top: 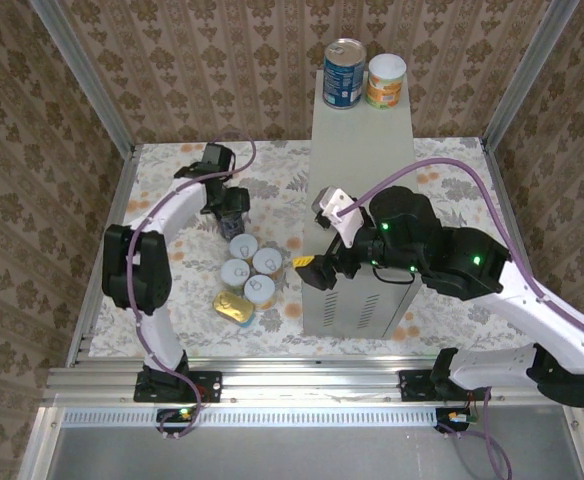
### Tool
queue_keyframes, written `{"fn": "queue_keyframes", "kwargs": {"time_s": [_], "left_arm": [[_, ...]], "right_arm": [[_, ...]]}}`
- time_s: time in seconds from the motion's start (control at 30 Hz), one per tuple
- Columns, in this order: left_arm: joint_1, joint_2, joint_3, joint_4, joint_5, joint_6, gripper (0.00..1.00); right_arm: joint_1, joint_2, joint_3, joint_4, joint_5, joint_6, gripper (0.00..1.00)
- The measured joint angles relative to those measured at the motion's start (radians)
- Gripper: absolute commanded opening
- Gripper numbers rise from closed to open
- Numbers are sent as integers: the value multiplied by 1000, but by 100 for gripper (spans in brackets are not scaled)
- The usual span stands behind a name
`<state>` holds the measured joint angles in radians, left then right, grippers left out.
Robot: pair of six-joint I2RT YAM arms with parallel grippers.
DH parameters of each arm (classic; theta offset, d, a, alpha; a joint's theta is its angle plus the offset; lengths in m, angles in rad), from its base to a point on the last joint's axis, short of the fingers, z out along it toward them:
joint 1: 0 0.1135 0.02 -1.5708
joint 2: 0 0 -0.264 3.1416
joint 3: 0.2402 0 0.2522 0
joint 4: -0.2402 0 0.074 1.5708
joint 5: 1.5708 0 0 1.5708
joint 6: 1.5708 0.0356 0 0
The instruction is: Place and organize the canned foods onto the counter
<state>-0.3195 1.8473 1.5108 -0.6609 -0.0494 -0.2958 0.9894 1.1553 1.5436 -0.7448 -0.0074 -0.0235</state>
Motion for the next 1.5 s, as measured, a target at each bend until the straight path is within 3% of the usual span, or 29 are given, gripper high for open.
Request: {"fn": "queue_keyframes", "kwargs": {"time_s": [0.33,0.7,0.97,1.27,1.5], "left_arm": [[-45,-148,199,-168,70,109,0],[-99,-161,609,-417,313,243,0],[-228,-119,984,-613,421,344,0],[-264,-149,1030,-701,569,407,0],[-292,-244,953,-695,722,436,0]], "right_arm": [[0,-74,-36,4,28,0,100],[0,-184,-109,-1,114,5,100],[0,-246,-128,-8,154,-1,100],[0,-155,-81,30,126,-81,100],[0,-50,-17,91,81,-146,100]]}}
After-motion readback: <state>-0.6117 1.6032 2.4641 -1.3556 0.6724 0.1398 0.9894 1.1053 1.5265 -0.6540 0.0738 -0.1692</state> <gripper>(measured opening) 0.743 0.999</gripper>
